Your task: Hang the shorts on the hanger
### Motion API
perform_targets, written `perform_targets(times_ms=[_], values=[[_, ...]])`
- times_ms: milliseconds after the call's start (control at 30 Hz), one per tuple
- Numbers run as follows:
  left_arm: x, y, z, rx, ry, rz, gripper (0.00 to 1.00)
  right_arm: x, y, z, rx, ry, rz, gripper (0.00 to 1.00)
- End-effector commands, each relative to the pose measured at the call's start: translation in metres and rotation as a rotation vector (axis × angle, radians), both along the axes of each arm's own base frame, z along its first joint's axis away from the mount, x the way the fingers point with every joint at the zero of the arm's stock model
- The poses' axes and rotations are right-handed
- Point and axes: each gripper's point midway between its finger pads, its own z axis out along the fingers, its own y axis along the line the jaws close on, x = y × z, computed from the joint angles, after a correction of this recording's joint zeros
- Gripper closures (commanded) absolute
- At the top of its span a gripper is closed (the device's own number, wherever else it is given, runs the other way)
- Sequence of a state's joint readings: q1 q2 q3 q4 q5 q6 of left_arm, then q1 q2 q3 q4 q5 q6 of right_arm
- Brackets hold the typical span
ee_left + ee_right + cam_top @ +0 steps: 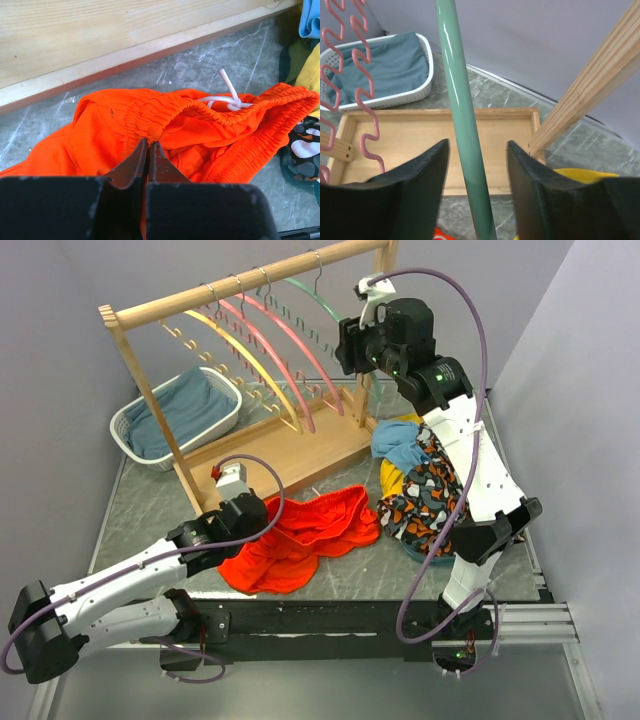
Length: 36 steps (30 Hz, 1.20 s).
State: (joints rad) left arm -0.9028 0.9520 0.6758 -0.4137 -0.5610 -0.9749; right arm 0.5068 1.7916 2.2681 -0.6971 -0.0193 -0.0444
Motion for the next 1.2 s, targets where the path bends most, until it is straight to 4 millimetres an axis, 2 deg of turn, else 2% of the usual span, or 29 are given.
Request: perform_targets(times_ms=[0,100,133,233,500,633,767,867,1167], values=[[0.004,-0.007,0.030,-0.049,-0.055,-0.020,0.99,-0.008,-0.003,0.019,0.024,-0.051,0.017,0.49],[0.005,-0.006,0.033,-0.048,-0.061,-0.020,0.99,-0.007,-0.003,0.018,0.024,-0.053,0.012,0.67],[0.005,-0.005,0.033,-0.047,-0.060,-0.020,0.99,-0.006,-0.003,0.017,0.022,-0.052,0.006,0.82],[0.004,-0.004,0.036,-0.053,-0.068,-0.022,0.99,-0.007,-0.005,0.027,0.037,-0.076,-0.001,1.00],[0.003,-0.002,0.044,-0.058,-0.082,-0.022,0.99,-0.019,-0.011,0.074,0.106,-0.200,0.002,1.00],[0.004,-0.003,0.046,-0.057,-0.084,-0.023,0.99,-0.024,-0.016,0.088,0.125,-0.237,-0.009,1.00],[0.004,-0.003,0.047,-0.057,-0.084,-0.021,0.99,-0.027,-0.020,0.092,0.136,-0.252,-0.020,1.00],[0.004,-0.003,0.047,-0.059,-0.085,-0.019,0.99,-0.025,-0.022,0.081,0.123,-0.228,-0.038,1.00],[0.003,-0.001,0.049,-0.063,-0.095,-0.021,0.99,-0.056,-0.037,0.080,0.165,-0.234,-0.056,1.00]])
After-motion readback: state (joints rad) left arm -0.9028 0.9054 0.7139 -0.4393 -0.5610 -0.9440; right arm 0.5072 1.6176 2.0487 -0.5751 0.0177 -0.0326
